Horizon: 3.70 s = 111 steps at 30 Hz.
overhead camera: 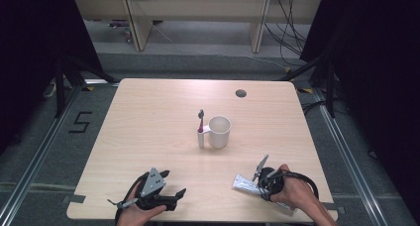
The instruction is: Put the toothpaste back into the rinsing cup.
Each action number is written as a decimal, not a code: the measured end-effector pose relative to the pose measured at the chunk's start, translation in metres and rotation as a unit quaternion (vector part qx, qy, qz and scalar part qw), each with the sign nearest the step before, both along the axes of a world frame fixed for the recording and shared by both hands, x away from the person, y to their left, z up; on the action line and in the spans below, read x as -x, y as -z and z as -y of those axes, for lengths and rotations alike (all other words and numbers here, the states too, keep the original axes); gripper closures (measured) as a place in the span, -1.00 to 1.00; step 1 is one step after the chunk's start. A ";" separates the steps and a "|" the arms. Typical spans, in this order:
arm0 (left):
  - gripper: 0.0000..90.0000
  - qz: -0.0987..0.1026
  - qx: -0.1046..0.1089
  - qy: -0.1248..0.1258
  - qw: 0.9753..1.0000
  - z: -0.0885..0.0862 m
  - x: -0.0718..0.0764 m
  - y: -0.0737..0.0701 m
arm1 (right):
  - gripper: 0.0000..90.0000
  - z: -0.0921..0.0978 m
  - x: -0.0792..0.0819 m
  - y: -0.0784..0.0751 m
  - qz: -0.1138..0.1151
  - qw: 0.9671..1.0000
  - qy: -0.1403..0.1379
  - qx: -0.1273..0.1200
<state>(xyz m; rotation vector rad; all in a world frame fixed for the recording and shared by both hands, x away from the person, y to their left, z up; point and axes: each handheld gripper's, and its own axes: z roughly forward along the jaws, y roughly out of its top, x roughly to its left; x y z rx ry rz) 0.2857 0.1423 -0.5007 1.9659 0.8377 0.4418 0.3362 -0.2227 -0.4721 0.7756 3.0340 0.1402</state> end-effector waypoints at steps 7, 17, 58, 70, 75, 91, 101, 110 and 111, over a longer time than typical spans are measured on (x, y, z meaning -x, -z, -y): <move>-0.60 0.000 0.000 0.000 1.000 0.000 0.000 0.000 | 0.72 0.009 -0.003 -0.011 0.028 0.998 0.008 -0.052; -0.60 0.001 -0.001 -0.001 1.000 0.000 0.000 0.000 | 0.72 0.034 -0.015 -0.040 0.096 0.975 0.057 -0.192; -0.60 0.002 0.012 0.009 1.000 0.001 0.001 -0.001 | 0.72 -0.039 -0.133 -0.086 0.244 0.819 0.187 -0.484; -0.60 0.001 0.007 0.012 1.000 0.001 0.002 -0.002 | 0.72 -0.057 -0.154 -0.081 0.257 0.805 0.199 -0.496; -0.60 0.002 0.005 0.014 1.000 0.001 0.003 -0.002 | 0.72 -0.062 -0.158 -0.075 0.252 0.798 0.210 -0.506; -0.60 0.001 0.007 0.012 1.000 0.002 0.003 -0.002 | 0.72 -0.069 -0.155 -0.041 0.252 0.793 0.209 -0.513; -0.60 0.000 0.006 0.016 1.000 0.002 0.003 -0.001 | 0.71 -0.073 -0.150 -0.023 0.249 0.797 0.206 -0.511; -0.60 0.000 0.004 0.016 1.000 0.002 0.003 -0.001 | 0.71 -0.073 -0.146 -0.013 0.254 0.800 0.196 -0.507; -0.60 0.000 0.004 0.016 1.000 0.002 0.003 -0.001 | 0.71 -0.072 -0.147 -0.011 0.255 0.799 0.193 -0.510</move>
